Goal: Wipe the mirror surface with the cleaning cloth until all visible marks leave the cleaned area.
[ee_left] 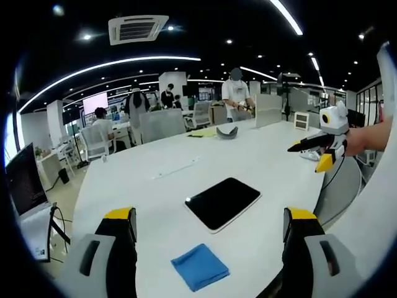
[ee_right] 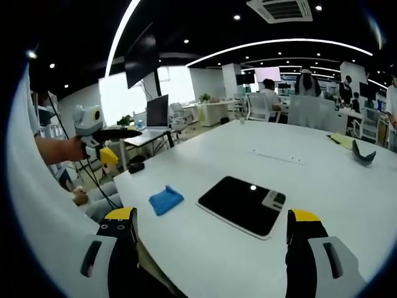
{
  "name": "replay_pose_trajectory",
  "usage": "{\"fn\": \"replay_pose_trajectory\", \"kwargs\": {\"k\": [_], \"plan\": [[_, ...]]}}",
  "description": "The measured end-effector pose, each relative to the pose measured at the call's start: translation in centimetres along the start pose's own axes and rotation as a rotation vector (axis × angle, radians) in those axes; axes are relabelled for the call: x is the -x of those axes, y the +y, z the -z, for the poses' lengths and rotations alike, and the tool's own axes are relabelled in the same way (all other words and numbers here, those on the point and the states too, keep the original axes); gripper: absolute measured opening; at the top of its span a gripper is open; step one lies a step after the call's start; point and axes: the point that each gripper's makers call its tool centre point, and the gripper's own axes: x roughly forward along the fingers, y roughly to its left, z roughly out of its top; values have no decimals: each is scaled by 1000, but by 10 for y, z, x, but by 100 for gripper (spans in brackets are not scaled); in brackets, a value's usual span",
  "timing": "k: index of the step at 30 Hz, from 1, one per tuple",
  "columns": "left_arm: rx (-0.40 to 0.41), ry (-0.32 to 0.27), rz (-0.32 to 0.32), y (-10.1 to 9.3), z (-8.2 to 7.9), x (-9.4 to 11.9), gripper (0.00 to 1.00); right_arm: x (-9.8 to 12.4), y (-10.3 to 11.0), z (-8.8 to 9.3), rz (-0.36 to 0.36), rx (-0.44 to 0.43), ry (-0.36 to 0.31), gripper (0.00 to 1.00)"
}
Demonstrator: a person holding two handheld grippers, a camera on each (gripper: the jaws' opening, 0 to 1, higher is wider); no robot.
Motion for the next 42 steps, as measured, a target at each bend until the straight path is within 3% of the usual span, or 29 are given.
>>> {"fn": "replay_pose_trajectory", "kwargs": {"k": [11, 13, 15, 32, 42], "plan": [[2, 18, 2, 1, 8, -5, 99, -4, -5, -3, -5, 3, 5, 100], [7, 27, 11, 0, 10, -5, 93, -4, -5, -3, -7, 2, 2, 100], [-3, 29, 12, 0, 12, -7, 94, -4, -4, -1, -8, 1, 8, 100], [27, 75, 16, 4, 35, -16, 94, 7, -7, 5, 8, 4, 33, 99], [4, 119, 26, 5, 55, -24, 93, 6, -2, 3, 6, 9, 33, 100]]}}
